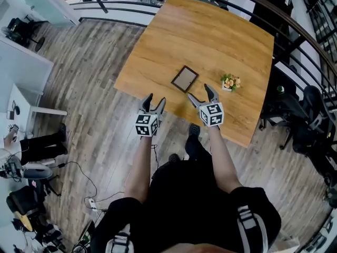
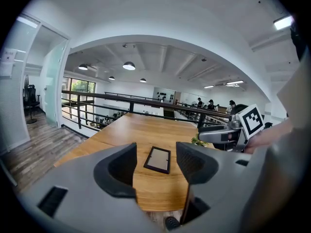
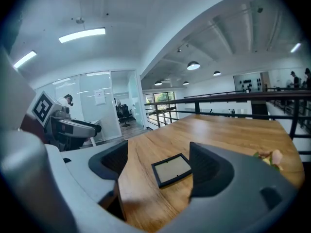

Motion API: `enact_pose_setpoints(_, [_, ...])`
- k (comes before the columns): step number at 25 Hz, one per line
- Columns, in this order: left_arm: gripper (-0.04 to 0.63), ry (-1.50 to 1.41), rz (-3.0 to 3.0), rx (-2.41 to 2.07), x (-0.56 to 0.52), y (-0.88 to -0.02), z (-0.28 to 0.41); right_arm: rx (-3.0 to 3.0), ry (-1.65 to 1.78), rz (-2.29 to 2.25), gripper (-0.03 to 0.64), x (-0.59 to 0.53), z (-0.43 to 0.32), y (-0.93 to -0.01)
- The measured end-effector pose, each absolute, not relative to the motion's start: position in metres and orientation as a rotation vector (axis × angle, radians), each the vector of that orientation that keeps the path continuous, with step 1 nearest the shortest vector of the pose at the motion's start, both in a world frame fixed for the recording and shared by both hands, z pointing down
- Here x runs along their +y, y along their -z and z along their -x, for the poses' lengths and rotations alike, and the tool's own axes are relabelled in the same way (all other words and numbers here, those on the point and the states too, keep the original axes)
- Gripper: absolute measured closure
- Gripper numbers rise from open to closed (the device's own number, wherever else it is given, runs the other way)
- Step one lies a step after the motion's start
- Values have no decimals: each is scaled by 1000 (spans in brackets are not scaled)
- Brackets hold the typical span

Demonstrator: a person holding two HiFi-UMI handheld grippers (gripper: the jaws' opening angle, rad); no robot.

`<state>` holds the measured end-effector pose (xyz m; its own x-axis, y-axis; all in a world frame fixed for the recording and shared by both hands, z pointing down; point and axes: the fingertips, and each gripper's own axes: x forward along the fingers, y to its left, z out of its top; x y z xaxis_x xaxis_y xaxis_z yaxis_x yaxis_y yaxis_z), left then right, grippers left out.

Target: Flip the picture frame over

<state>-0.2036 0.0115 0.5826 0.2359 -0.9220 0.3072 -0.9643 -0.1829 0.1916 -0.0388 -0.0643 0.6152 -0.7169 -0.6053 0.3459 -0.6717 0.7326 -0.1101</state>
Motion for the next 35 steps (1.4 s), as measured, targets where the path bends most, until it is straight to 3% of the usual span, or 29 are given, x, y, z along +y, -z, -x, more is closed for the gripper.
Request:
enact_pose_setpoints(18, [325,-225,-2050,-1834,-61,-599,178,-2685,-411,-853,229,-150,31,-639])
enact_pose_setpoints(35, [325,-280,-2009,-1800,-80,-625,175,-2645,-462,-823,238,-161,29,-662])
